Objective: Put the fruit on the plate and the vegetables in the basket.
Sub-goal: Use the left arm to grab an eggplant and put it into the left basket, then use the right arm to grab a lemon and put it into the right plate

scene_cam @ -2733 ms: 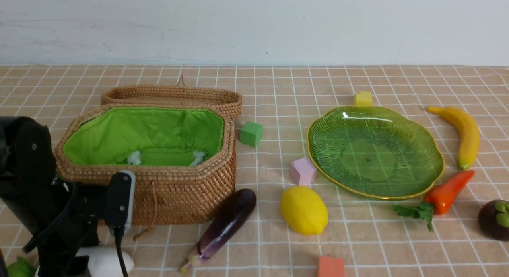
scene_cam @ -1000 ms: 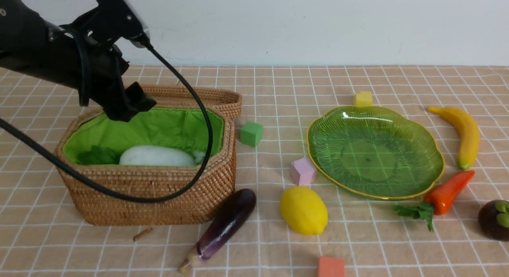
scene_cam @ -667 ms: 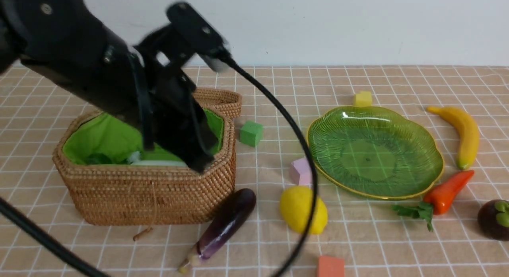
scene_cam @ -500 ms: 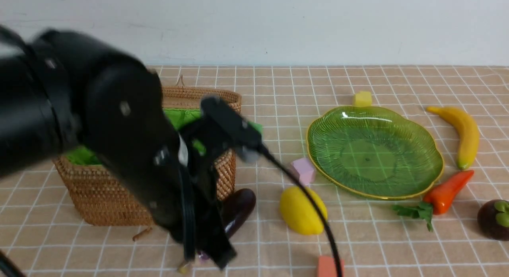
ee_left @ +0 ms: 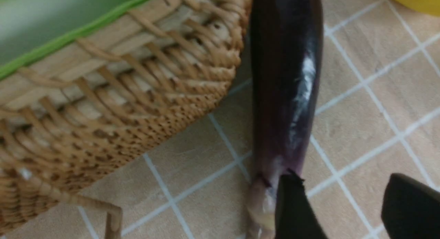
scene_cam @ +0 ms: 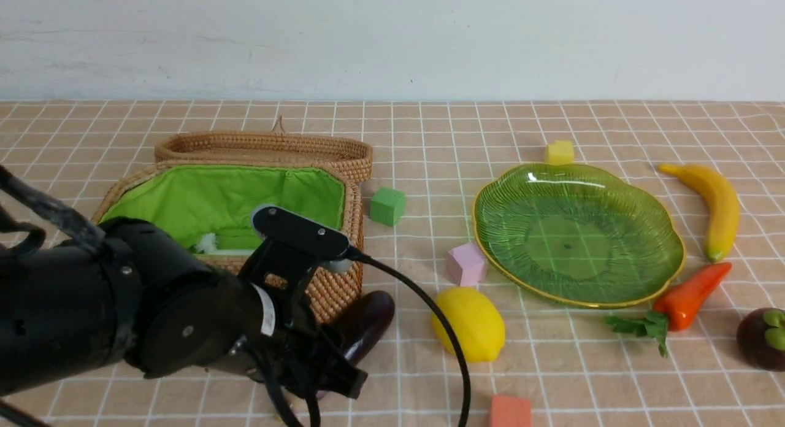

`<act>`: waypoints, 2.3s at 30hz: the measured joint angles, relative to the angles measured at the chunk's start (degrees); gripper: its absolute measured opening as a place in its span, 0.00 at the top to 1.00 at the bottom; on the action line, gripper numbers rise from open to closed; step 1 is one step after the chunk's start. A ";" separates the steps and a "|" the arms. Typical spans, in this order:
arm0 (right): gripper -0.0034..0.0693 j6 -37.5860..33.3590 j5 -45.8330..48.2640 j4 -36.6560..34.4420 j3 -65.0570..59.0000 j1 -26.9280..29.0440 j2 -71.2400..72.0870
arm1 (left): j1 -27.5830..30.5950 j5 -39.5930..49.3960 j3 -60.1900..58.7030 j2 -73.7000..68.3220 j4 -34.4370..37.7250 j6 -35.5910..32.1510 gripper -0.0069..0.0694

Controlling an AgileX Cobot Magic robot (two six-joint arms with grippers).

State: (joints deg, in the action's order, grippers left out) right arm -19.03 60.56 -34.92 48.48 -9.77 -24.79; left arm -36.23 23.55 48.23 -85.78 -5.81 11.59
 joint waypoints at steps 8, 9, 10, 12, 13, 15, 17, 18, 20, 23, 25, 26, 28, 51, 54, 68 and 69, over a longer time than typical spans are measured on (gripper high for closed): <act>0.73 0.00 0.00 0.00 0.00 0.00 0.00 | 0.45 -5.11 0.00 -9.83 -0.61 0.05 0.35; 0.73 0.00 0.00 0.00 0.00 0.00 0.00 | 0.45 -5.76 0.00 -10.77 -0.78 0.05 0.36; 0.73 0.00 0.00 0.00 0.00 0.00 0.00 | 0.45 -7.19 0.00 -12.16 -1.32 0.05 0.39; 0.73 0.00 0.07 0.00 0.00 0.00 0.00 | 0.45 -8.87 0.14 -13.58 -1.91 0.20 0.44; 0.73 0.00 0.17 0.00 0.00 0.00 0.00 | 0.45 -9.15 0.31 -13.93 -1.93 0.27 0.47; 0.73 0.00 0.51 0.00 0.00 0.00 0.00 | 0.45 -9.71 0.44 -14.34 -2.07 0.42 0.53; 0.73 0.00 0.96 0.00 0.00 0.00 0.00 | 0.45 -9.76 0.44 -14.34 -2.07 0.53 0.54; 0.73 0.00 0.95 0.00 0.00 0.00 0.00 | 0.45 -9.70 0.44 -14.34 -2.07 0.53 0.54; 0.73 0.00 1.12 0.00 0.00 0.00 0.00 | 0.45 -9.00 0.44 -13.63 -2.07 0.55 0.54; 0.73 0.00 1.23 0.08 0.00 0.00 0.00 | -0.21 -3.34 0.17 -10.08 -2.07 -0.09 0.54; 0.73 0.00 1.12 0.14 0.00 0.00 0.00 | -1.19 -0.39 -0.01 -7.44 -2.07 -1.72 0.54; 0.73 0.00 0.48 0.14 0.00 0.00 0.00 | -2.90 2.30 -0.01 -2.62 -2.07 -4.91 0.54; 0.73 0.00 -1.14 0.14 0.00 0.00 0.00 | -5.35 5.41 0.80 2.49 -2.13 -10.27 0.54; 0.72 -0.06 -4.38 0.14 0.00 0.00 0.00 | 18.79 24.01 28.48 -3.95 -6.80 -60.39 0.31; 0.72 -0.06 -4.26 0.14 0.00 0.00 -0.40 | 18.79 24.08 28.48 -3.81 -6.36 -58.16 0.12; 0.71 2.36 1.26 2.33 10.34 -0.06 -30.51 | 18.79 28.67 23.16 26.45 8.01 -15.94 0.93; 0.71 2.57 1.26 2.33 11.28 -0.40 -33.09 | 18.79 28.71 21.18 29.45 8.59 -15.80 0.93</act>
State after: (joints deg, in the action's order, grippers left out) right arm -16.47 61.83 -32.59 59.76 -10.17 -57.88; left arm -17.44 52.26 69.41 -56.33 2.78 -4.21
